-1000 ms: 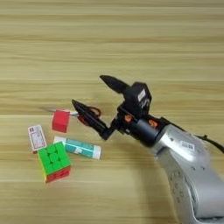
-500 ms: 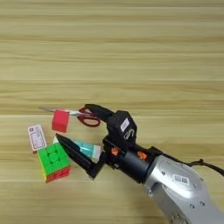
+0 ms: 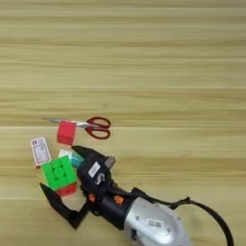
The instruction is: Move the objects on the table
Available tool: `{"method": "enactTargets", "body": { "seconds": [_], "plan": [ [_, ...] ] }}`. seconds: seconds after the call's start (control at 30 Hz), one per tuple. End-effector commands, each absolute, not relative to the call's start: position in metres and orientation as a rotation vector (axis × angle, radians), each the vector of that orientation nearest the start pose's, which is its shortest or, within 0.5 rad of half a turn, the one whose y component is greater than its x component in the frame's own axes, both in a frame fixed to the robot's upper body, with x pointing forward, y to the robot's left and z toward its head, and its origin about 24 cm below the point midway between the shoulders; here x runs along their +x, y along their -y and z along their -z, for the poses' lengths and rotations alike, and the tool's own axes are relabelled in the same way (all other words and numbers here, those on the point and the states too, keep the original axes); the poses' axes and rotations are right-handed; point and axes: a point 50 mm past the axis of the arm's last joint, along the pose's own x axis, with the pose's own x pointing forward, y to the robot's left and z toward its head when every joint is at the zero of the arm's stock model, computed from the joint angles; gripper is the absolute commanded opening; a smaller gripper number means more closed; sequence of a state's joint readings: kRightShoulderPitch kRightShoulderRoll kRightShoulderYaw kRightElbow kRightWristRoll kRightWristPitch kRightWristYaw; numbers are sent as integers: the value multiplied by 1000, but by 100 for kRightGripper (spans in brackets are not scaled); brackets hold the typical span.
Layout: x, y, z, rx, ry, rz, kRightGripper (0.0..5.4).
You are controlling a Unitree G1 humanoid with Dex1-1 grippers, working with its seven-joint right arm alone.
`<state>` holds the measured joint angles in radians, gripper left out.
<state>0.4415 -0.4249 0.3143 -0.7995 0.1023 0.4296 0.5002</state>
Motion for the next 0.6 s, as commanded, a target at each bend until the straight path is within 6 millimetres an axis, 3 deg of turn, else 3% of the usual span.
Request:
{"method": "enactTargets", "body": {
  "seconds": [0.03, 0.27, 0.6],
  "plan": [
    [134, 102, -84, -200, -134, -838, 534],
    [130, 91, -69, -257, -142, -776, 534],
    [139, 87, -68, -315, -46, -651, 534]
  ]
}}
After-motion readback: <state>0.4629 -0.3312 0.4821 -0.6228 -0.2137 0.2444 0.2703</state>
